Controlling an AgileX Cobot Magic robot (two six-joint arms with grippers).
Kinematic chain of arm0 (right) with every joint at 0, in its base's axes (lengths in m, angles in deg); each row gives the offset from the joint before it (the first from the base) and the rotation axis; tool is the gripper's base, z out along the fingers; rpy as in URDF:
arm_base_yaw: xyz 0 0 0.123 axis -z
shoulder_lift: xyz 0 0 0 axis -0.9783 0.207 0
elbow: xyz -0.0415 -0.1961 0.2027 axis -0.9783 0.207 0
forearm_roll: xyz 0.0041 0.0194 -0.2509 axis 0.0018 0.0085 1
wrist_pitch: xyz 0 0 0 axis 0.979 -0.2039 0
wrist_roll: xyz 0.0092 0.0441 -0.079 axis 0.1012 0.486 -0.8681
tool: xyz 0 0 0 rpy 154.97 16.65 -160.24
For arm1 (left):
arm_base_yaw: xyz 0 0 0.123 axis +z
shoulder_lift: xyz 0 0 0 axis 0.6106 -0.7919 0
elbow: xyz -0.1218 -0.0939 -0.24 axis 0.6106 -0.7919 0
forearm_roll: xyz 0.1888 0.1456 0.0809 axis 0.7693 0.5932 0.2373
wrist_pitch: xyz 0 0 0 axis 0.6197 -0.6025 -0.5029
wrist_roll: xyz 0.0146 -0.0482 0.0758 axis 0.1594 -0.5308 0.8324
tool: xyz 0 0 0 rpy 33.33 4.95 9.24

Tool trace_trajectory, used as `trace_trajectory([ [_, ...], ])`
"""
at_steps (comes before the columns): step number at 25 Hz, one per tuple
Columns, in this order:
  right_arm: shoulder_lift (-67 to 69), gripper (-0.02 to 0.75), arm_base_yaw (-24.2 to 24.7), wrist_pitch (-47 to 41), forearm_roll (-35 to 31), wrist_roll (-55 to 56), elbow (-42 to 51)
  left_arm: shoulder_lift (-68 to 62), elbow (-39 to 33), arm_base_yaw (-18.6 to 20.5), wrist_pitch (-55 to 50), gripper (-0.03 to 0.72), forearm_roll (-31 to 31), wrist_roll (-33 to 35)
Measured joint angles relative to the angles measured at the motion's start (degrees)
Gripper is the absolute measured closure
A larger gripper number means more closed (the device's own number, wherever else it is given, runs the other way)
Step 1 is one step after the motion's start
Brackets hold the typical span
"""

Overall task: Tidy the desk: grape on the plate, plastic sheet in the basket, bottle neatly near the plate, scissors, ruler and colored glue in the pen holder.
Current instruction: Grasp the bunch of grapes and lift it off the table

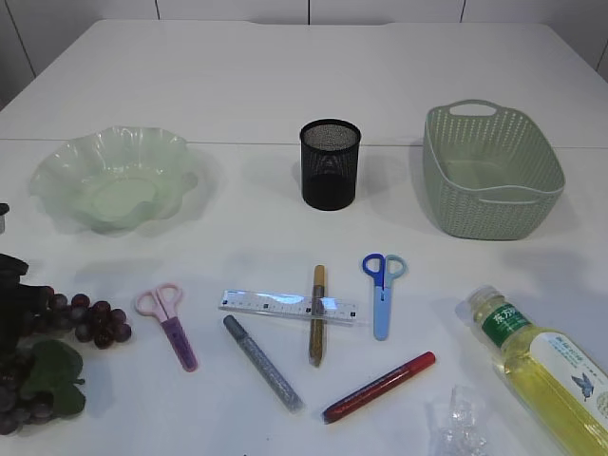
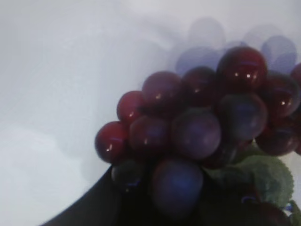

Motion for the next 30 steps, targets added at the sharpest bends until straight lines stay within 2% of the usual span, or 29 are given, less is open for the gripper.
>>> trace_trajectory([
  [20,0.0,0.175,0.0,0.0,-0.2,0.0,0.0,20.3,0.0,0.0,-3.1,0.529,0.7,0.0],
  [24,0.0,0.175,0.0,0.0,-0.7,0.0,0.0,23.9,4.4,0.0,-4.8,0.529,-0.2,0.0],
  [30,0.0,0.175,0.0,0.0,-1.4,0.0,0.0,23.6,17.2,0.0,-5.9,0.529,-1.3,0.1],
])
